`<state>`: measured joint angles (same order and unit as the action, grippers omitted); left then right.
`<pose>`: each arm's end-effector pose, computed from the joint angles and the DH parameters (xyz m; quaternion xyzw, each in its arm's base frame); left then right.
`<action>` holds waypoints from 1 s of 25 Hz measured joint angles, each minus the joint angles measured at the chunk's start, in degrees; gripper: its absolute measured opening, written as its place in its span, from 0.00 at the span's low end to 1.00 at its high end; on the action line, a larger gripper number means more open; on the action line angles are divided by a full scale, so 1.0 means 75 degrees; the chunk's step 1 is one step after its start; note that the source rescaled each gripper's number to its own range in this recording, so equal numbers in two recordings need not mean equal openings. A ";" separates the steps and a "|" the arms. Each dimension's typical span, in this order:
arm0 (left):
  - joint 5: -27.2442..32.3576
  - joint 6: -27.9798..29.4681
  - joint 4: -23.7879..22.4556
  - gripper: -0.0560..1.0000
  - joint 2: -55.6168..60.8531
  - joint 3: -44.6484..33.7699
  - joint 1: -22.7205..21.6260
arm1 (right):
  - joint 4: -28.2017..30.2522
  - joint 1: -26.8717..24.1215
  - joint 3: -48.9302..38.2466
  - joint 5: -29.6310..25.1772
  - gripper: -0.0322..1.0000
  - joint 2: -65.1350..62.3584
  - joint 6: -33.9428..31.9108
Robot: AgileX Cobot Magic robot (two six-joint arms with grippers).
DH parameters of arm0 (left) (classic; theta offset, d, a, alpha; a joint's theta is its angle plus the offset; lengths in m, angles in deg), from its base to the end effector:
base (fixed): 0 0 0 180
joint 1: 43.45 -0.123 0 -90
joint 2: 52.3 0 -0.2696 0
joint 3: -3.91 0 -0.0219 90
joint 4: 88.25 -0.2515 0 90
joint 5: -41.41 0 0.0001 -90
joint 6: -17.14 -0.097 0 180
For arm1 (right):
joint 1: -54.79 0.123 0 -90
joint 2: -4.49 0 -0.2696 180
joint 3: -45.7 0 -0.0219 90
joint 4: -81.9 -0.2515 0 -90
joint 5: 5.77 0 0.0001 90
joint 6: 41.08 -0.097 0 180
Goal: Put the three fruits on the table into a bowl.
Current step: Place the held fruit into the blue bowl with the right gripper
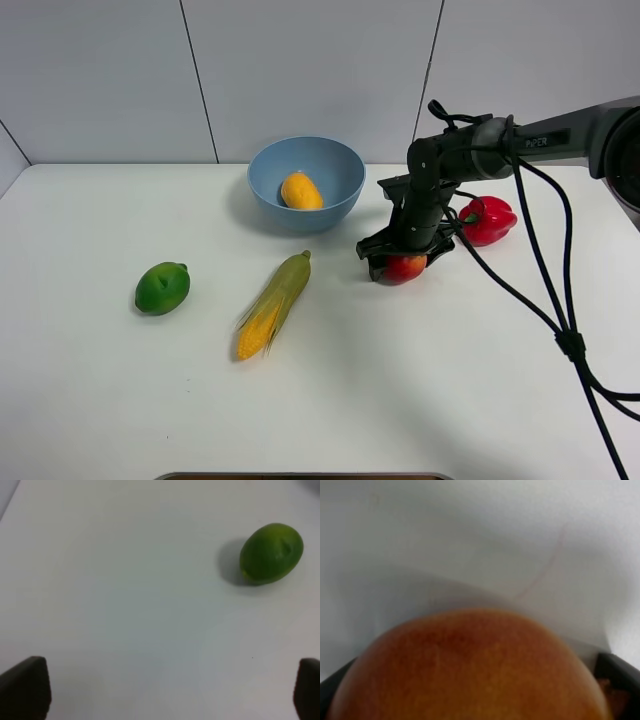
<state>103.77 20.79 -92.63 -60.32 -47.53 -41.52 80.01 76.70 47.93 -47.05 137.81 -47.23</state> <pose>0.0210 0.0059 0.2563 -0.0141 0.8731 0.0145 0.4871 0.3719 0.1519 0.0742 -0.1252 0.9898 0.0275 0.0617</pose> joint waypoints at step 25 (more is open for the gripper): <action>0.0000 0.0000 0.0000 1.00 0.0000 0.0000 0.0000 | 0.0007 0.0000 0.0000 -0.0020 0.83 -0.0236 0.0000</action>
<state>103.77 20.80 -92.63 -60.32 -47.53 -41.52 80.07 76.70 47.93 -47.20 136.05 -47.23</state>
